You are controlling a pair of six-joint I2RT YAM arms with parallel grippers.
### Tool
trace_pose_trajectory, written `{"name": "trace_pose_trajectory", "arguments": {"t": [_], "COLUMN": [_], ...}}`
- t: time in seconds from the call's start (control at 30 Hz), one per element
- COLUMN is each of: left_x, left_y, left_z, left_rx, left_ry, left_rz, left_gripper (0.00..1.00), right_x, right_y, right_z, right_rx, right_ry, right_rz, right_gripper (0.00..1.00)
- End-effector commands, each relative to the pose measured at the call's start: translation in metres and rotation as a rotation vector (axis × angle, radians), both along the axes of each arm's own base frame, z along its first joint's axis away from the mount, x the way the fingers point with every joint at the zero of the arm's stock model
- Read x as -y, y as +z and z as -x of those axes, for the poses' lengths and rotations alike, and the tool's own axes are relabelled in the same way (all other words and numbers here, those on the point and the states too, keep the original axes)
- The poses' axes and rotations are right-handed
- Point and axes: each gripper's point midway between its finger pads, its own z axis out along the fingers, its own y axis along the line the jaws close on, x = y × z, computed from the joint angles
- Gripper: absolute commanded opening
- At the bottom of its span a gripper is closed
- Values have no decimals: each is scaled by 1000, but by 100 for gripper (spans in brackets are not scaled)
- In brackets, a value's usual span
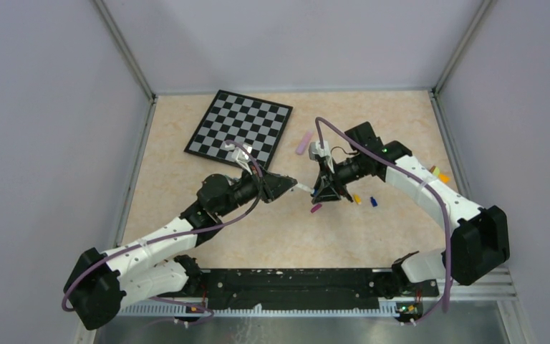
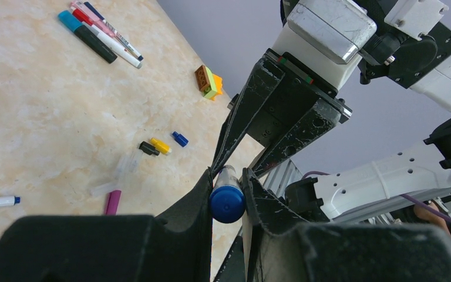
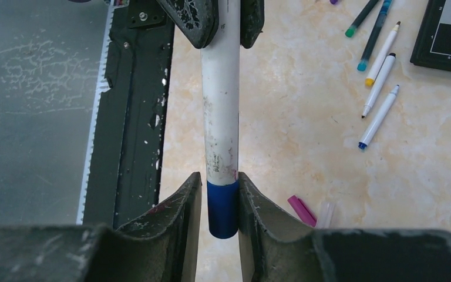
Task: Open the pen caps
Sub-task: Open the pen cap from the pen.
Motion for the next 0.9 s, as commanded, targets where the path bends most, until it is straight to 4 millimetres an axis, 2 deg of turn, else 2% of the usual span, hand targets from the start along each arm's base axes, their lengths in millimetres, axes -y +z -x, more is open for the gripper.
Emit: {"name": "trace_pose_trajectory", "arguments": {"t": [0.0,0.07,0.1,0.13,0.27,0.43,0.53,0.63,0.87], "left_x": [1,0,0,-1,-17,-64,-86,-92,-81], "left_y": [27,28,28,30,44,67,75,78,68], "left_z": [-3,-3,-3,-3,-11,-36,-43,-45,-34], "left_rx": [62,64,66,69,100,127,141,147,156], "left_ry": [0,1,4,8,85,328,417,423,329], "left_rz": [62,64,65,69,99,138,160,151,93], "left_gripper": [0,0,0,0,0,0,0,0,0], "right_x": [-6,-6,-5,-4,3,21,31,39,75], "right_y": [9,8,8,7,-1,-35,-44,-46,-56], "right_z": [8,9,10,11,17,34,34,25,-21], "right_rx": [8,6,8,8,27,-21,-16,-23,52], "right_ry": [44,48,54,59,63,38,3,-43,-268], "right_rz": [-42,-43,-44,-42,-17,31,52,54,137], "right_gripper": [24,13,3,0,0,0,0,0,0]}}
